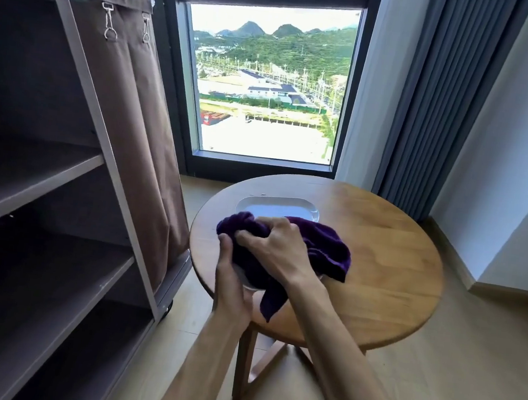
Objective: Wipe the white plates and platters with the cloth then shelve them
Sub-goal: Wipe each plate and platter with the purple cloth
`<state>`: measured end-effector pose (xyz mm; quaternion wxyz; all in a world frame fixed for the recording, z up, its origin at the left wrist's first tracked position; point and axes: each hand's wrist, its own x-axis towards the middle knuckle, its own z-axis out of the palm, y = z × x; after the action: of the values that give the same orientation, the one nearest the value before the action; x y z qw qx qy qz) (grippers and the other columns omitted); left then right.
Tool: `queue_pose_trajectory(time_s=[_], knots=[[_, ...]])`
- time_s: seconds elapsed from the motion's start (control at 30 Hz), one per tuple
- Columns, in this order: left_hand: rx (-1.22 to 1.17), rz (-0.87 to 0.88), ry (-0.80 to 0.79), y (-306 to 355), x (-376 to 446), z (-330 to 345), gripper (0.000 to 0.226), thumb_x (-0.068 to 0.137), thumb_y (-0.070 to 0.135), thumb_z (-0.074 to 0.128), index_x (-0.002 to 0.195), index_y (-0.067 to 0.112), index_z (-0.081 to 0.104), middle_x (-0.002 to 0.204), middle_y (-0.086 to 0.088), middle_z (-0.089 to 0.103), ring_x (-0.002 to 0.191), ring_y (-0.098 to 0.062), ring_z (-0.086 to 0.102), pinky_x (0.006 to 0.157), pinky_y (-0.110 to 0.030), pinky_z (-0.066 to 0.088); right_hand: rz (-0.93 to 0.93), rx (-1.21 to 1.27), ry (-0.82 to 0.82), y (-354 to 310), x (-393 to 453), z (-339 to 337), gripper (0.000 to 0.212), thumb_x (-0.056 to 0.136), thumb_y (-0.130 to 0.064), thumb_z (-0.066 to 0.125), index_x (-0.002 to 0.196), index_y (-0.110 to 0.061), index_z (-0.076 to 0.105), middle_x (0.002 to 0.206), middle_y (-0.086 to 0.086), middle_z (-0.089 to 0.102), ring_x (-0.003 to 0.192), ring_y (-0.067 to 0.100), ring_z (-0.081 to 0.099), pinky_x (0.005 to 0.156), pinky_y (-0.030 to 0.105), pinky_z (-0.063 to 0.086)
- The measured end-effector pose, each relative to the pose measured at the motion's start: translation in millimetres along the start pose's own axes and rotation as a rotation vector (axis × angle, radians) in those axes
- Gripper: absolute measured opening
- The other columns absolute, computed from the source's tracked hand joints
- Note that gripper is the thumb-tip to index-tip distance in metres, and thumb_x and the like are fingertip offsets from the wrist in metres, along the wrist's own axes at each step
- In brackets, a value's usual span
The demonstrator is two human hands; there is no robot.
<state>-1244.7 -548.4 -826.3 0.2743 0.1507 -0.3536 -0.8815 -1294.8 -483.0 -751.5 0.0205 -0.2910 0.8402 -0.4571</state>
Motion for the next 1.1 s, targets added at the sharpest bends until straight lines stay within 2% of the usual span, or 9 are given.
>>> queue_pose_trajectory(time_s=[0.1,0.17,0.27,0.37,0.47,0.57,0.73,0.87,1.1], knots=[[-0.052,-0.028,0.041,-1,0,-9,0.064,0.087,0.072,0.054,0.104,0.018,0.081,0.111,-0.014,0.075,0.105,-0.031,0.073,0.087,-0.044,0.059,0.06,-0.157,-0.071,3,-3,2,0.032,0.073,-0.045,0.073,0.059,-0.02,0.058,0.07,-0.001,0.064,0.083,0.024,0.064,0.084,0.043,0.052],[-0.043,-0.038,0.058,4,3,-13,0.072,0.08,0.077,0.051,0.095,0.014,0.082,0.098,-0.015,0.075,0.093,-0.03,0.074,0.081,-0.04,0.061,0.109,-0.313,-0.116,5,-7,5,0.025,0.069,-0.047,0.074,0.068,-0.023,0.065,0.087,0.002,0.062,0.103,0.029,0.059,0.096,0.041,0.046],[-0.084,-0.048,0.093,11,5,-11,0.08,0.077,0.071,0.055,0.123,0.007,0.07,0.106,-0.017,0.075,0.092,-0.03,0.075,0.076,-0.038,0.062,0.163,-0.461,-0.03,18,-12,10,0.039,0.072,-0.048,0.073,0.108,-0.032,0.076,0.12,0.002,0.056,0.123,0.028,0.046,0.111,0.043,0.034],[-0.069,0.018,0.112,16,5,-13,0.07,0.079,0.067,0.063,0.126,0.015,0.068,0.117,-0.017,0.074,0.1,-0.033,0.074,0.074,-0.041,0.062,0.23,-0.497,0.102,36,-8,4,0.037,0.078,-0.045,0.07,0.114,-0.035,0.074,0.129,0.003,0.051,0.127,0.028,0.043,0.111,0.046,0.036],[-0.018,0.04,0.078,20,-2,-13,0.07,0.077,0.065,0.068,0.129,0.016,0.066,0.119,-0.017,0.074,0.105,-0.035,0.073,0.073,-0.044,0.062,0.25,-0.341,0.186,52,-2,-4,0.034,0.081,-0.036,0.069,0.114,-0.029,0.072,0.118,0.005,0.063,0.116,0.03,0.059,0.093,0.038,0.051],[0.054,0.053,0.041,18,-9,-11,0.068,0.086,0.057,0.062,0.138,0.013,0.059,0.126,-0.02,0.069,0.114,-0.039,0.068,0.082,-0.047,0.062,0.249,-0.346,0.316,54,10,-6,0.034,0.081,-0.029,0.069,0.114,-0.021,0.067,0.106,0.007,0.07,0.106,0.034,0.064,0.08,0.038,0.051],[0.043,-0.015,0.014,20,-14,-12,0.066,0.088,0.056,0.053,0.137,0.012,0.06,0.125,-0.021,0.07,0.111,-0.036,0.07,0.078,-0.042,0.062,0.155,-0.423,0.502,52,27,0,0.019,0.084,-0.031,0.075,0.096,-0.017,0.078,0.115,0.011,0.056,0.111,0.034,0.048,0.096,0.041,0.043],[0.057,-0.027,0.009,16,-15,-8,0.066,0.089,0.055,0.052,0.138,0.012,0.06,0.125,-0.02,0.07,0.113,-0.037,0.069,0.082,-0.044,0.061,0.08,-0.23,0.407,41,31,4,0.014,0.089,-0.023,0.07,0.094,-0.012,0.077,0.096,0.009,0.073,0.093,0.031,0.066,0.081,0.033,0.048],[0.037,-0.015,0.085,9,-12,1,0.059,0.084,0.066,0.049,0.121,0.025,0.072,0.117,-0.005,0.076,0.106,-0.021,0.074,0.074,-0.034,0.061,-0.08,0.04,0.211,-1,15,16,0.01,0.076,-0.025,0.081,0.081,-0.016,0.08,0.077,0.002,0.076,0.078,0.021,0.07,0.077,0.037,0.053]])
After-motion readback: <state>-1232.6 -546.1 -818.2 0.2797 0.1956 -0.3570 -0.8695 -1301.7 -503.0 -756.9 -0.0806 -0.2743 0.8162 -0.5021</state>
